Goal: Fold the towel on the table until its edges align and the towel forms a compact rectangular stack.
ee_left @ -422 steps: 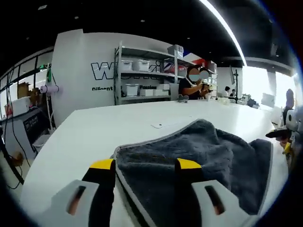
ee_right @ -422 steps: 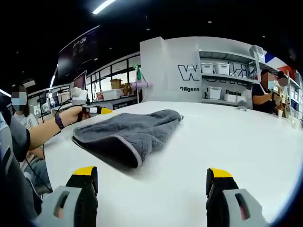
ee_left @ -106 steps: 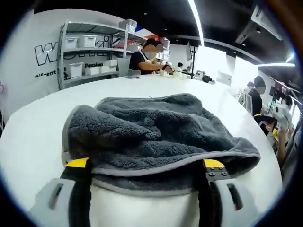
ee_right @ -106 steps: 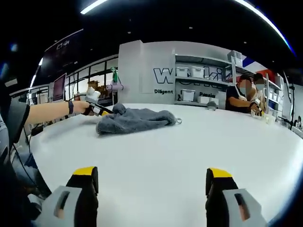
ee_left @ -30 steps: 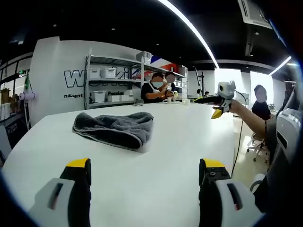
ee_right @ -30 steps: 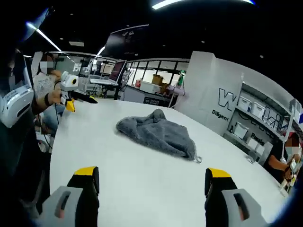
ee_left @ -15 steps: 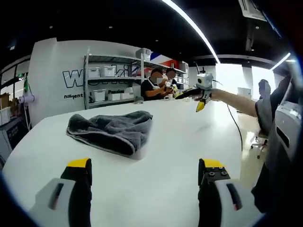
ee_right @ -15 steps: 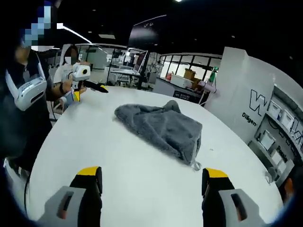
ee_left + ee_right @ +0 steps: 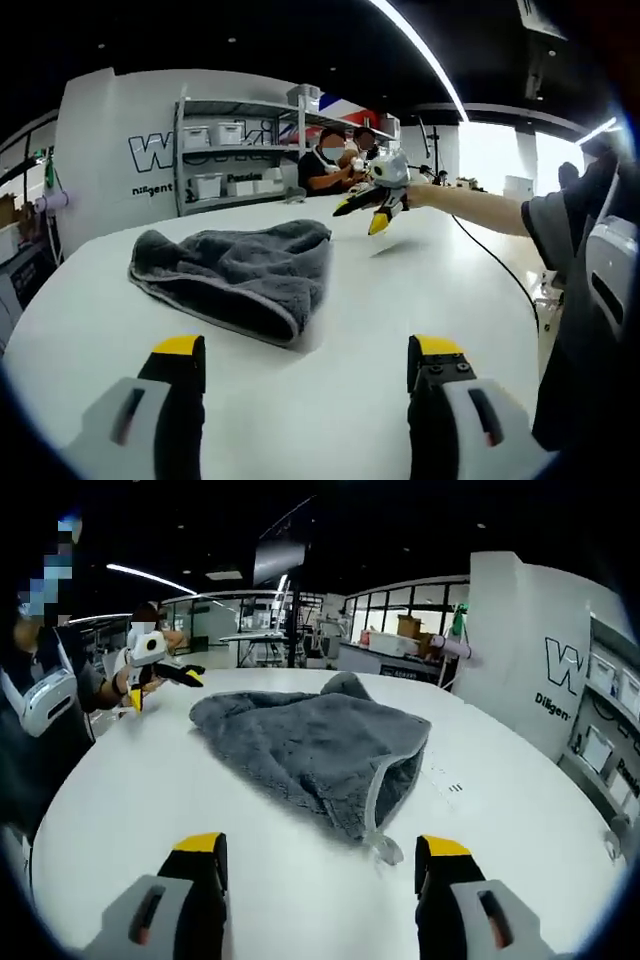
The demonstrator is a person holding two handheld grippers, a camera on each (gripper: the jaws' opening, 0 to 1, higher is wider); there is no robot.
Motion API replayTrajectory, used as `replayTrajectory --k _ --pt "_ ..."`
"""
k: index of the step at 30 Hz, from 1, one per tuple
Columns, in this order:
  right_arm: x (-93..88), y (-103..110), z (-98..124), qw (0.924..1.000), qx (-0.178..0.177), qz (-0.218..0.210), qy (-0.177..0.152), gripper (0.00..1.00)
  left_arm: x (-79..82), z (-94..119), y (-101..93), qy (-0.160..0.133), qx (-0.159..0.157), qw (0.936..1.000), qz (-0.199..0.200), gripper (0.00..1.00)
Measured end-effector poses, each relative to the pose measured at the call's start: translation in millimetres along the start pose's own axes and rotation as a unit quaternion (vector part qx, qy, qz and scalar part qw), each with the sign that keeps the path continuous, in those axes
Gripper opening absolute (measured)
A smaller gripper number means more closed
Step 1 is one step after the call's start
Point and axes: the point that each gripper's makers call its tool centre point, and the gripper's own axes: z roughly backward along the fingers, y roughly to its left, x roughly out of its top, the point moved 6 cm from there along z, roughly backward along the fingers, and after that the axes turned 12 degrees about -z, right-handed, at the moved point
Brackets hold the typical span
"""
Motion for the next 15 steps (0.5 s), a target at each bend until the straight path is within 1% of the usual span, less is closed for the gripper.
replayTrajectory --k 5,8,9,12,15 --pt "0.0 -12.4 -10.8 0.9999 0.012 -0.002 -0.007 0.71 -3.1 -15.9 2.1 0.009 -0.004 0.9998 0.016 0.82" --pt "0.9 -17.1 -16.3 0.9997 0.023 -0.002 -0.008 0.66 -4.6 -22.4 3.4 0.015 -0.006 0.9997 0.020 0.77" --pt "1.5 -19.0 -17.7 0.9996 0.028 -0.002 -0.008 0.64 -4.0 -25.4 4.2 0.014 -0.008 0.9996 0.023 0.74" --pt "3.2 -22.7 -21.4 0.9991 0.042 0.007 0.000 0.53 -2.4 -31.9 7.1 0.013 -0.010 0.9995 0.028 0.68" --pt "6.9 -28.1 -24.9 0.9986 0.053 0.005 -0.004 0.48 -1.9 -42.0 8.4 0.021 -0.022 0.9992 0.027 0.63"
